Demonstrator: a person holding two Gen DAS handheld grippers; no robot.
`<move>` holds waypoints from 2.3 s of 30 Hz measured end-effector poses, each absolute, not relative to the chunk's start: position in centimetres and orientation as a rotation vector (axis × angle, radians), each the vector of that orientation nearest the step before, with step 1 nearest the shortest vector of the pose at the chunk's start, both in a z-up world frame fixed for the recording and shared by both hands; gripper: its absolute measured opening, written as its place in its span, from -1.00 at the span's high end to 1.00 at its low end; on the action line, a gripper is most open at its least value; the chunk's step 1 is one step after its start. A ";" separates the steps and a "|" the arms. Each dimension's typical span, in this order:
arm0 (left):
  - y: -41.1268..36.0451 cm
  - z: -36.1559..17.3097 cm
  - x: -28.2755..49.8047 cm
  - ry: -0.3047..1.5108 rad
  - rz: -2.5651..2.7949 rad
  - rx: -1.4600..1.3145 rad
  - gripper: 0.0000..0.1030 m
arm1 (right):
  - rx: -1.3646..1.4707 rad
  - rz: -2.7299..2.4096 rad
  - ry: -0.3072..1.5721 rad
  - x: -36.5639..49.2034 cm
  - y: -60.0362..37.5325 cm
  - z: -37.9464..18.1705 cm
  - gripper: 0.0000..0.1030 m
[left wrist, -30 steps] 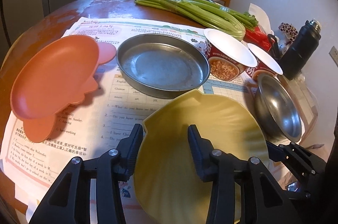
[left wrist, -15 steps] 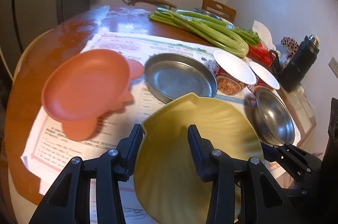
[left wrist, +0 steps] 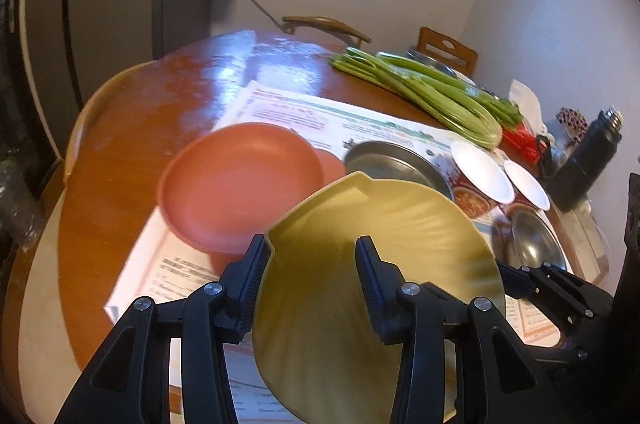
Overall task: Organize plates and bowls
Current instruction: 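Lift the yellow shell plate with the left gripper and carry it over the pink plate, then lower the yellow plate onto the pink plate and open the left gripper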
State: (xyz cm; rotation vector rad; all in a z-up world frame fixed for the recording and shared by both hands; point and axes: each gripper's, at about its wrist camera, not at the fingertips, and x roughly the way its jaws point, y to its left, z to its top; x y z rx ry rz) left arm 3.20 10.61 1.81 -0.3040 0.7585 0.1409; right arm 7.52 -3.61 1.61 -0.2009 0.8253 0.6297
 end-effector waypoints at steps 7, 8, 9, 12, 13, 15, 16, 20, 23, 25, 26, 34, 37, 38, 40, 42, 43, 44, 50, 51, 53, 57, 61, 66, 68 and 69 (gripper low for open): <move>13.0 2.4 2.8 0.741 0.199 -0.326 0.12 | -0.234 0.687 0.793 7.7 -1.2 2.5 -0.02; 13.3 2.5 2.8 0.742 0.212 -0.331 0.12 | -0.240 0.695 0.786 7.9 -0.8 2.6 -0.02; 13.5 2.6 2.9 0.737 0.218 -0.334 0.12 | -0.243 0.704 0.781 8.0 -0.4 2.7 -0.02; 14.5 2.9 3.2 0.731 0.238 -0.333 0.12 | -0.249 0.727 0.771 8.6 0.6 2.8 -0.02; 14.9 3.0 3.3 0.728 0.239 -0.338 0.12 | -0.245 0.736 0.770 8.9 0.9 2.9 -0.02; 15.3 3.2 3.6 0.726 0.253 -0.337 0.12 | -0.238 0.746 0.771 9.4 1.6 3.0 -0.02; 15.7 3.4 3.8 0.720 0.257 -0.337 0.12 | -0.238 0.753 0.770 9.5 1.8 3.1 -0.02; 17.0 3.9 4.2 0.703 0.266 -0.359 0.11 | -0.238 0.771 0.753 10.2 2.8 3.7 -0.02; 17.7 4.1 4.8 0.693 0.275 -0.367 0.11 | -0.242 0.776 0.736 10.7 3.6 4.1 -0.02; 18.2 4.0 5.2 0.694 0.278 -0.370 0.11 | -0.248 0.779 0.731 11.2 4.3 4.2 -0.02; 18.3 4.0 5.4 0.695 0.278 -0.367 0.11 | -0.249 0.780 0.731 11.4 4.5 4.2 -0.02; 19.8 3.5 7.1 0.709 0.277 -0.360 0.11 | -0.266 0.787 0.747 13.2 6.2 3.6 -0.02; 20.1 2.9 7.7 0.722 0.279 -0.366 0.12 | -0.275 0.784 0.750 13.7 6.6 3.2 -0.02; 20.2 2.7 7.9 0.724 0.279 -0.367 0.11 | -0.282 0.782 0.752 13.9 6.8 3.0 -0.02; 20.4 2.1 8.2 0.732 0.283 -0.370 0.11 | -0.289 0.778 0.760 14.3 7.0 2.7 -0.02; 20.5 1.7 8.6 0.741 0.285 -0.371 0.12 | -0.298 0.777 0.770 14.7 7.3 2.2 -0.02; 20.6 1.4 8.9 0.745 0.288 -0.371 0.11 | -0.303 0.774 0.774 14.9 7.4 2.0 -0.02; 20.6 1.1 9.1 0.750 0.291 -0.366 0.11 | -0.308 0.771 0.777 15.0 7.5 1.8 -0.02; 20.8 -0.1 10.0 0.771 0.294 -0.373 0.11 | -0.326 0.760 0.806 15.9 7.8 0.4 -0.02; 20.8 -0.3 10.1 0.771 0.295 -0.374 0.12 | -0.329 0.760 0.806 16.0 7.9 0.3 -0.02; 20.9 -0.5 10.3 0.770 0.300 -0.368 0.11 | -0.328 0.759 0.812 16.2 8.0 0.1 -0.02; 21.0 -0.8 10.5 0.778 0.303 -0.368 0.11 | -0.331 0.761 0.820 16.4 8.3 -0.4 -0.02; 20.9 -1.2 10.7 0.784 0.308 -0.357 0.12 | -0.336 0.756 0.830 16.6 8.5 -1.0 -0.02; 20.8 -1.4 10.7 0.784 0.310 -0.349 0.11 | -0.344 0.746 0.835 16.8 8.7 -1.4 -0.02; 20.7 -1.4 10.6 0.784 0.319 -0.339 0.11 | -0.350 0.742 0.830 16.7 8.8 -1.4 -0.02; 20.7 -1.5 10.6 0.783 0.325 -0.332 0.11 | -0.357 0.739 0.826 16.7 8.9 -1.5 -0.02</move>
